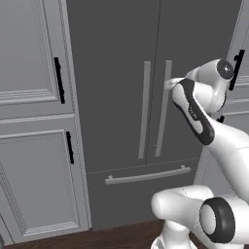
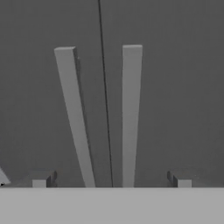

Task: Grab a lemon wedge from the fridge and one ice cube from the ice bowl, and put them in the glass of lemonade.

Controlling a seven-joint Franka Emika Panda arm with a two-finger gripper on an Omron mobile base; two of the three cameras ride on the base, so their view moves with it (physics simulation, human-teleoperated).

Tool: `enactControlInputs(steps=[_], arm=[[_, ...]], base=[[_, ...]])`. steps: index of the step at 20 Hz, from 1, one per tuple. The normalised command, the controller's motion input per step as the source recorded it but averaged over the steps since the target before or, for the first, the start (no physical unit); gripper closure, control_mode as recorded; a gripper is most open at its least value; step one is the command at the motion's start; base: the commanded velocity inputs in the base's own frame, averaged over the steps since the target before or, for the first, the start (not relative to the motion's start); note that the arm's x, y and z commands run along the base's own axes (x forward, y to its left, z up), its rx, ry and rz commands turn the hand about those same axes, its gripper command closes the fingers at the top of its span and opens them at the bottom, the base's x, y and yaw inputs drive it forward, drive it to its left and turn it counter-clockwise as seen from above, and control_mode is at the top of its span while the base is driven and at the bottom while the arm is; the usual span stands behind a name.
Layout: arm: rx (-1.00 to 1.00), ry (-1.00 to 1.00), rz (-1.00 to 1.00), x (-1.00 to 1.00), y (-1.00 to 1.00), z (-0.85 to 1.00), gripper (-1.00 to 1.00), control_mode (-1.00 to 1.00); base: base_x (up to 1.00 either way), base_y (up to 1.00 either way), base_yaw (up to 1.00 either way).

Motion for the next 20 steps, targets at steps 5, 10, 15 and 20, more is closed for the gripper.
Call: enactControlInputs(steps=[5, 10, 15, 20], arm=[[0.0, 0.0, 0.03, 0.77, -0.04, -0.17, -1.0, -1.0], [0.0, 0.03, 0.0, 0.57, -0.23, -0.14, -1.0, -1.0], [0.0, 0.0, 0.0, 0.67, -0.04, -0.19, -1.0, -1.0], [0.0, 0.0, 0.0, 0.62, -0.01, -0.3, -1.0, -1.0]], base=[[0.0, 0.0, 0.0], [0.0, 0.0, 0.0], [0.0, 0.0, 0.0], [0.0, 0.0, 0.0]])
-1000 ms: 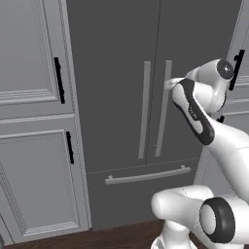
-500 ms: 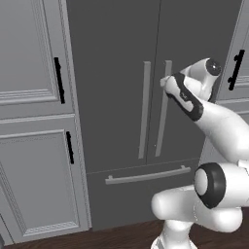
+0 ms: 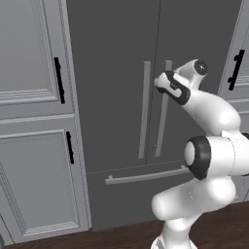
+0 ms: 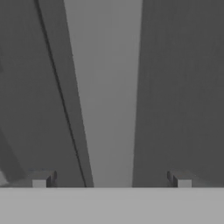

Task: Grab a lemon wedge from the fridge and one ice cube from the ice bowl, and put them in the glass of lemonade.

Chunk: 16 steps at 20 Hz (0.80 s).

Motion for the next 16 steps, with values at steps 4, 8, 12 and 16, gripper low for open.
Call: enactControlInputs(steps=[4, 8, 12, 16], arm=[[0.0, -0.05, 0.0, 0.49, -0.06, -0.37, -1.0, -1.0], [-0.01, -0.11, 0.0, 0.45, -0.07, -0.46, -1.0, -1.0], [0.0, -0.1, 0.0, 0.45, -0.04, -0.46, -1.0, -1.0], [0.0, 0.0, 0.0, 0.36, 0.0, -0.06, 1.0, -1.0]], base=[[0.0, 0.0, 0.0], [0.0, 0.0, 0.0], [0.0, 0.0, 0.0], [0.0, 0.0, 0.0]])
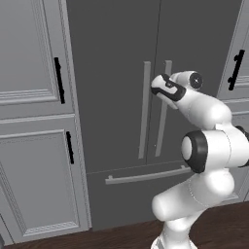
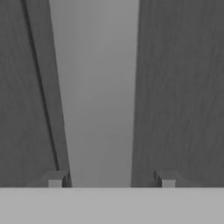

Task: Grab a lemon wedge from the fridge and one ice cube from the ice bowl, and put them in the glass of lemonade.

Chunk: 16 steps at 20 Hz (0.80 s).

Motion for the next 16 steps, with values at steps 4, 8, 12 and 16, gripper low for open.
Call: enactControlInputs(steps=[4, 8, 12, 16], arm=[[0.0, 0.15, 0.03, 0.02, -0.06, 0.0, 1.0, -1.0], [0.02, 0.25, 0.04, -0.45, -0.35, 0.0, 1.0, -1.0], [0.04, 0.22, 0.0, -1.0, -0.6, 0.0, 1.0, -1.0], [0.05, 0.14, 0.0, -1.0, -0.8, 0.0, 1.0, -1.0]], base=[[0.0, 0.0, 0.0], [0.0, 0.0, 0.0], [0.0, 0.0, 0.0], [0.0, 0.0, 0.0]])
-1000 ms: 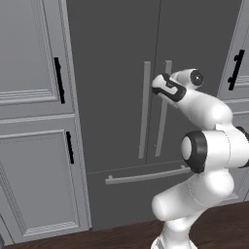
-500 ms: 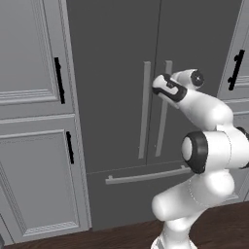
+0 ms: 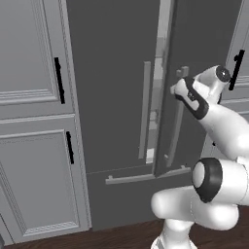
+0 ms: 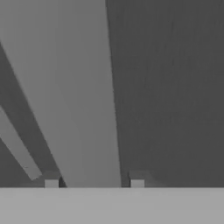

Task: Grab a lemon wedge from the fridge and one ice cube from the ice bowl, and put them in the glass of lemonade.

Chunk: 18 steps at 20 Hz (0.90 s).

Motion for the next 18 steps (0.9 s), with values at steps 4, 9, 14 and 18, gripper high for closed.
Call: enactControlInputs(steps=[4, 9, 14, 18], arm=[[0.06, 0.05, 0.0, -1.0, -0.91, 0.0, 1.0, -1.0], [0.06, 0.0, 0.0, -1.0, -0.84, 0.03, 1.0, -1.0], [0.01, 0.0, 0.0, -0.76, -0.49, 0.33, -1.0, -1.0], [0.0, 0.0, 0.0, -0.65, -0.33, 0.5, -1.0, -1.0]], base=[[0.0, 0.0, 0.0], [0.0, 0.0, 0.0], [0.0, 0.0, 0.0], [0.0, 0.0, 0.0]])
